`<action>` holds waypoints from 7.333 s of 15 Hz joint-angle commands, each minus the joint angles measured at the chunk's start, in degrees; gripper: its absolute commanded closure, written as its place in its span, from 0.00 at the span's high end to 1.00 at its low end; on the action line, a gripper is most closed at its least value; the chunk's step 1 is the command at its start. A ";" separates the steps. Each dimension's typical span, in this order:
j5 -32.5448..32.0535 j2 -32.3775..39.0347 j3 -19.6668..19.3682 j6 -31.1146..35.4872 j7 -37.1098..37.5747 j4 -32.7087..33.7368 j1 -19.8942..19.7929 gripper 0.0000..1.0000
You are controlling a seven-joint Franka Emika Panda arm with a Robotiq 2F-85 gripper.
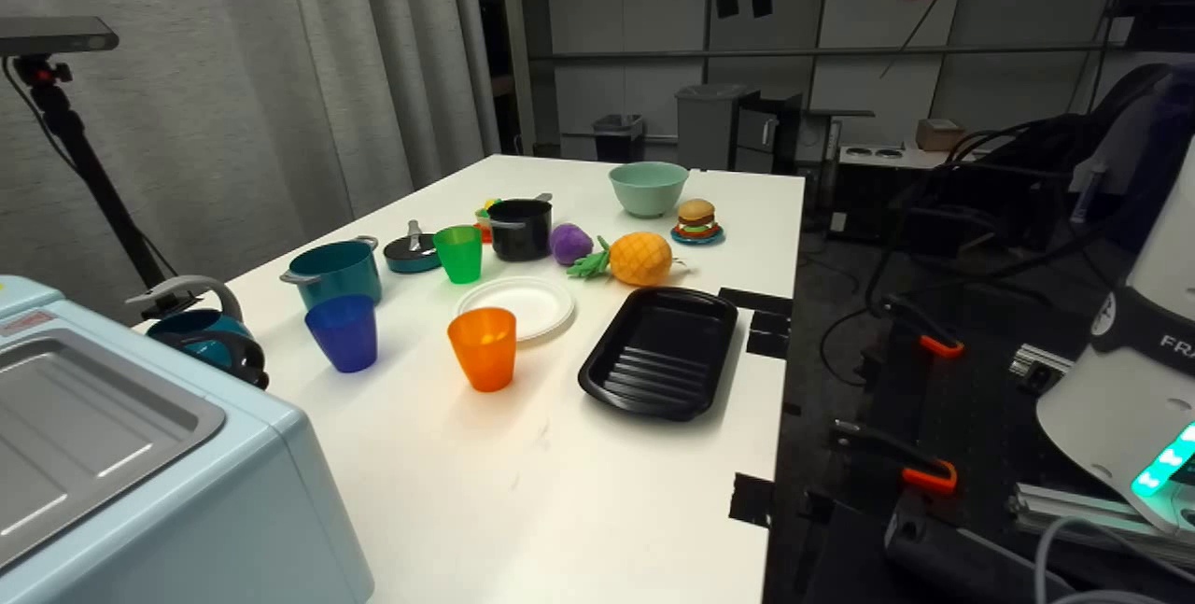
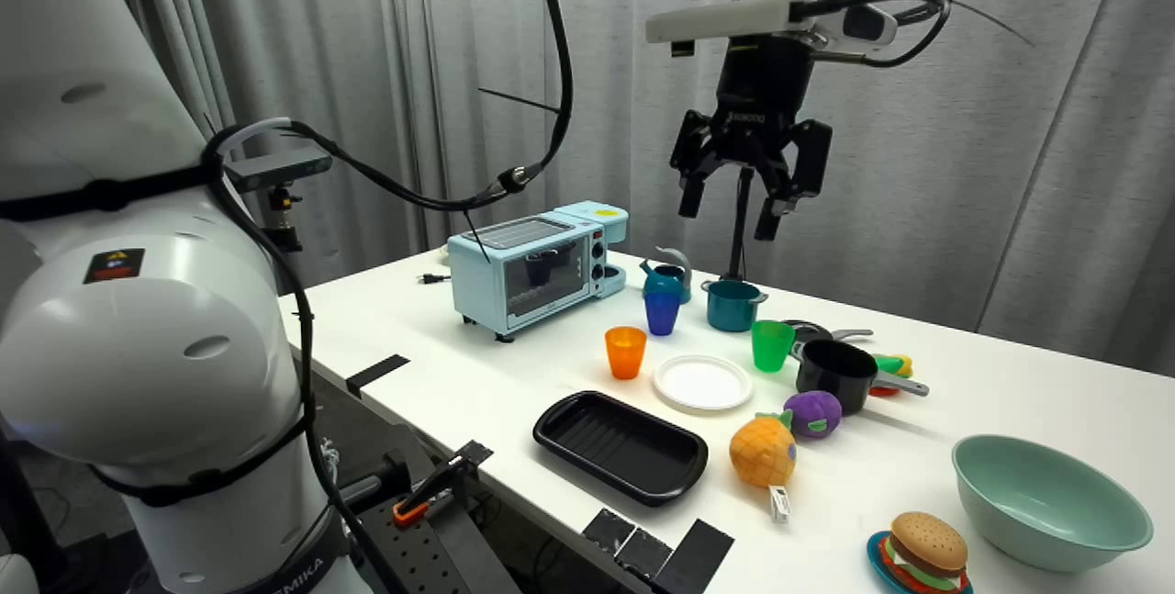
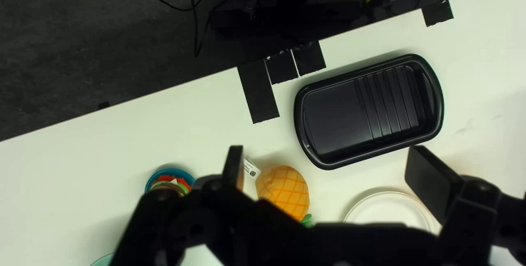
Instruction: Pour the fries out of the orange cup and onto the white plate
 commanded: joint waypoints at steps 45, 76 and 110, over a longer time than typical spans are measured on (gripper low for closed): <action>3.34 22.00 15.09 15.04 -14.23 14.62 12.05 1.00; -0.45 36.67 19.13 32.86 -4.88 11.92 16.70 1.00; 0.74 47.46 19.19 36.62 -5.32 15.06 15.35 0.00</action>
